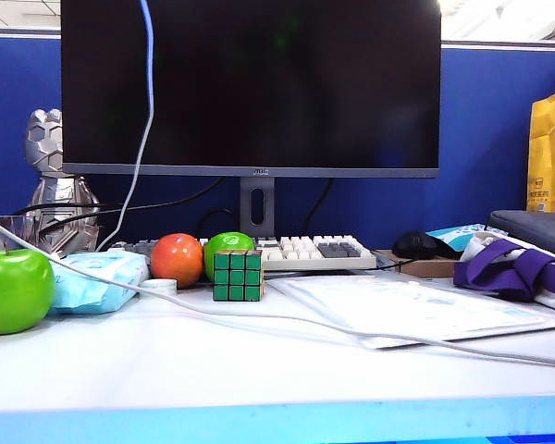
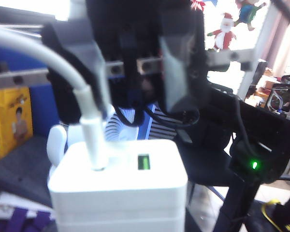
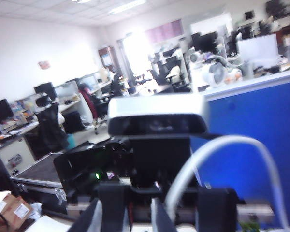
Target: Pick up the Type-C charging cable and the charging base, insert one end of the Type-C charger into the corresponding slot on the base, and finally place the plugged-in charger back on the table.
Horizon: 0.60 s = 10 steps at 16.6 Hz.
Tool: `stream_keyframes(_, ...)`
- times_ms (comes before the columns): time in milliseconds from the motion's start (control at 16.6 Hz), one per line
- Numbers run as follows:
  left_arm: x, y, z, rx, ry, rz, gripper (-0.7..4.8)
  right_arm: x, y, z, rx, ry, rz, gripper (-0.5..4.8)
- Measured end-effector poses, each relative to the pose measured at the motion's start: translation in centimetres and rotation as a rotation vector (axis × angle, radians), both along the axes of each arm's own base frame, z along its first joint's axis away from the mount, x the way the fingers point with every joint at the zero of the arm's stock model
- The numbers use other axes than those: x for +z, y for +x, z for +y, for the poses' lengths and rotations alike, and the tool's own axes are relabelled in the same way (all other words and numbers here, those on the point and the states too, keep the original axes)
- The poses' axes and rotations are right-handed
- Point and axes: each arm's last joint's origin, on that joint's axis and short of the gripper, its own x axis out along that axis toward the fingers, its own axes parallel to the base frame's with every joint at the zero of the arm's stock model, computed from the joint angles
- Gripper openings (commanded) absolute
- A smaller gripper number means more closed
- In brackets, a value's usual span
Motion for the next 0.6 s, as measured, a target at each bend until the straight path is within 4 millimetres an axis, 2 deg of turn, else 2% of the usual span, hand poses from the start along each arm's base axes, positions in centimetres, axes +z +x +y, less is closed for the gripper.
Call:
stream_keyframes(181, -0.1, 0.1, -0.1, -0.001, 0.002, 0.005, -0.07, 0.0, 0.1, -0.1, 0.001, 0.004, -0.012, 1.44)
stream_keyframes(423, 0.1, -0.1, -0.1, -0.017, -0.003, -0.009, -0.07, 0.4, 0.9, -2.1, -0.072, 0.012, -0.026, 1.44)
stream_keyframes(604, 0.1, -0.1, -0.1, -0.016, -0.004, -0.010, -0.07, 0.8, 0.3, -2.4, -0.072, 0.020, -0.033, 1.45)
